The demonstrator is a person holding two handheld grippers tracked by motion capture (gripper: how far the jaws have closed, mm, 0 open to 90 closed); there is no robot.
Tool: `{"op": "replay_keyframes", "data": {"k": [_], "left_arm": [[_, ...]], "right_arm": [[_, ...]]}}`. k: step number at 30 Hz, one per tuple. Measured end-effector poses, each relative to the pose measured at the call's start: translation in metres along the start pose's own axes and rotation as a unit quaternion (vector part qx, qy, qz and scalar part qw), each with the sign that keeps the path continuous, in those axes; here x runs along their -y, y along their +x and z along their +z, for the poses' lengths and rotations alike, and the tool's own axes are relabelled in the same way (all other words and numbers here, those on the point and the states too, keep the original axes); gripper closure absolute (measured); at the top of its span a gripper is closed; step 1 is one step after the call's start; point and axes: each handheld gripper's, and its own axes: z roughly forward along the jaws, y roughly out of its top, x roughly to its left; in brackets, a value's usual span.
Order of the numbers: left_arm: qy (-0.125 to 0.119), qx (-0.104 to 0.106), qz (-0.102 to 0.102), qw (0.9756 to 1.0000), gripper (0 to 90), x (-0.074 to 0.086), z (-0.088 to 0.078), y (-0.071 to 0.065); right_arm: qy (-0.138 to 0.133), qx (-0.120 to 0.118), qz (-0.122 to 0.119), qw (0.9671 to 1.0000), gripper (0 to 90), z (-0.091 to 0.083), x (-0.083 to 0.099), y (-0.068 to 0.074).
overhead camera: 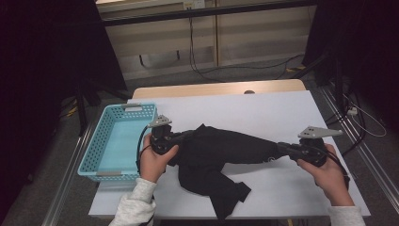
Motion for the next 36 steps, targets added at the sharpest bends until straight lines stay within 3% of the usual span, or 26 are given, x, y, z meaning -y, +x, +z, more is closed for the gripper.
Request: {"op": "replay_keyframes", "data": {"k": [6, 10, 14, 17, 19, 21, 24, 27, 31, 33, 36], "left_arm": [[0.019, -0.034, -0.010, 0.9992, 87.9, 0.007, -0.002, 0.018], [0.027, -0.040, -0.018, 0.9986, 87.9, 0.010, -0.002, 0.025], [0.033, -0.039, -0.021, 0.9985, 87.7, 0.012, 0.001, 0.027], [0.033, -0.039, -0.021, 0.9985, 87.7, 0.010, 0.003, 0.026], [0.037, -0.040, -0.020, 0.9983, 87.6, 0.010, 0.005, 0.026], [0.039, -0.038, -0.021, 0.9983, 87.6, 0.009, 0.006, 0.027], [0.041, -0.042, -0.025, 0.9980, 87.6, 0.008, 0.006, 0.029], [0.035, -0.042, -0.029, 0.9981, 87.6, 0.005, 0.006, 0.030], [0.035, -0.042, -0.029, 0.9981, 87.6, 0.002, 0.008, 0.031], [0.037, -0.046, -0.033, 0.9977, 87.6, 0.002, 0.009, 0.032], [0.035, -0.047, -0.033, 0.9977, 87.6, 0.001, 0.009, 0.032]], "right_arm": [[0.026, 0.006, 0.003, 0.9996, 85.5, 0.048, -0.005, 0.001], [0.038, 0.014, 0.006, 0.9992, 86.0, 0.073, -0.007, -0.001], [0.057, 0.021, 0.014, 0.9981, 78.5, 0.086, -0.004, -0.003], [0.046, 0.030, 0.019, 0.9983, 68.4, 0.080, -0.003, -0.005], [0.030, 0.034, 0.043, 0.9980, 54.7, 0.069, -0.003, -0.008], [0.019, 0.041, 0.055, 0.9975, 51.3, 0.056, -0.002, -0.008], [-0.002, 0.031, 0.077, 0.9965, 43.9, 0.040, 0.002, -0.008], [-0.003, 0.034, 0.077, 0.9964, 38.7, 0.033, 0.010, -0.008], [0.014, 0.026, 0.083, 0.9961, 38.0, 0.036, 0.022, -0.007], [0.015, 0.010, 0.088, 0.9959, 39.2, 0.038, 0.025, -0.004], [0.021, 0.003, 0.072, 0.9972, 46.3, 0.041, 0.026, 0.003]]}}
